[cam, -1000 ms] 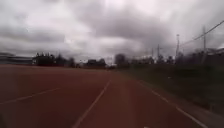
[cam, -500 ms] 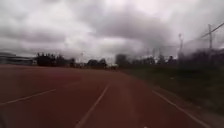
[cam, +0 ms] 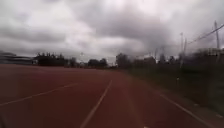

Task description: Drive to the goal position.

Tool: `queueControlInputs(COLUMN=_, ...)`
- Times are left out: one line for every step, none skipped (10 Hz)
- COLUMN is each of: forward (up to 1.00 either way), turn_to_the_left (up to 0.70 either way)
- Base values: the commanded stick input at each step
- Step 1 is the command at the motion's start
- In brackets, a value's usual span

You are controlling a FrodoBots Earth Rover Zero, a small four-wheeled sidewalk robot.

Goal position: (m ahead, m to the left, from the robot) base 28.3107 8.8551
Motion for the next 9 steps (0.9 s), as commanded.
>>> queueControlInputs(forward=0.7, turn_to_the_left=0.0)
queueControlInputs(forward=0.7, turn_to_the_left=0.0)
queueControlInputs(forward=0.7, turn_to_the_left=0.0)
queueControlInputs(forward=0.7, turn_to_the_left=0.0)
queueControlInputs(forward=0.7, turn_to_the_left=0.0)
queueControlInputs(forward=0.7, turn_to_the_left=0.0)
queueControlInputs(forward=0.7, turn_to_the_left=0.0)
queueControlInputs(forward=0.7, turn_to_the_left=0.0)
queueControlInputs(forward=0.7, turn_to_the_left=0.0)
